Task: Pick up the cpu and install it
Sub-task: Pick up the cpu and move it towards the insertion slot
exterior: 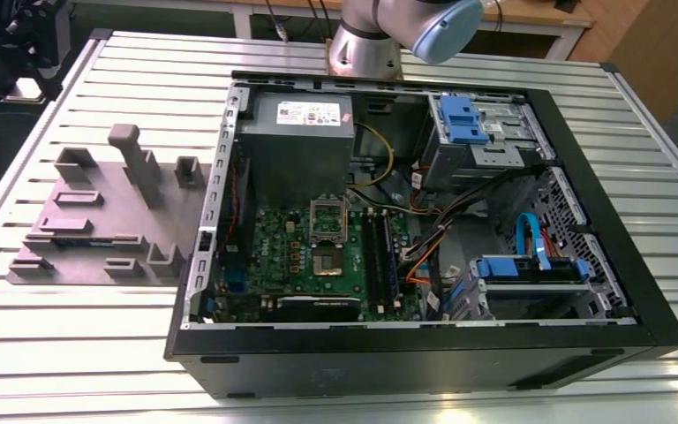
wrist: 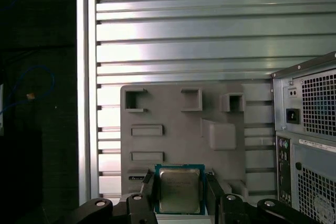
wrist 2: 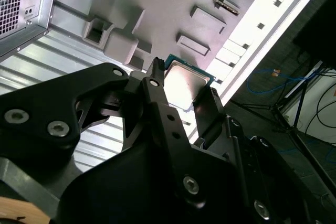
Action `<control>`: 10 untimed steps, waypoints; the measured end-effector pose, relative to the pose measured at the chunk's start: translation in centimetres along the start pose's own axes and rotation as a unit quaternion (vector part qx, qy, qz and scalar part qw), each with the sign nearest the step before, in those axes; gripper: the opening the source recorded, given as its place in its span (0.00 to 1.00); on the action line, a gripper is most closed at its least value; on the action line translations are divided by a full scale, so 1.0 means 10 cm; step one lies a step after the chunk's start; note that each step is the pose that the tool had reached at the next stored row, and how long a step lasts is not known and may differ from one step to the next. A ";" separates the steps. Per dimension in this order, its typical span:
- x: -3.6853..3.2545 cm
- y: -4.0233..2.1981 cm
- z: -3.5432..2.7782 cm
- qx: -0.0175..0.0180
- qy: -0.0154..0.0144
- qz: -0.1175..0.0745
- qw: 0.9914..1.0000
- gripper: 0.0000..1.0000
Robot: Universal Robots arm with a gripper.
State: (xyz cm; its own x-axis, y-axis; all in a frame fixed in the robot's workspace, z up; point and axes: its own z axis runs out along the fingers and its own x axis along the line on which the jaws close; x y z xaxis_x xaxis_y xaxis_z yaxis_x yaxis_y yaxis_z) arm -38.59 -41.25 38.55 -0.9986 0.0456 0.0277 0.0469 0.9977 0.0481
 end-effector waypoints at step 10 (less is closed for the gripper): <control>-0.032 0.001 -0.001 0.000 0.000 0.000 1.000 0.47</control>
State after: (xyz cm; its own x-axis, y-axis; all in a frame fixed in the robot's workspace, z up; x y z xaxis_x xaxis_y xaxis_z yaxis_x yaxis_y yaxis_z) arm -38.27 -41.25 38.54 -0.9986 0.0456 0.0277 0.0469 0.9977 0.0481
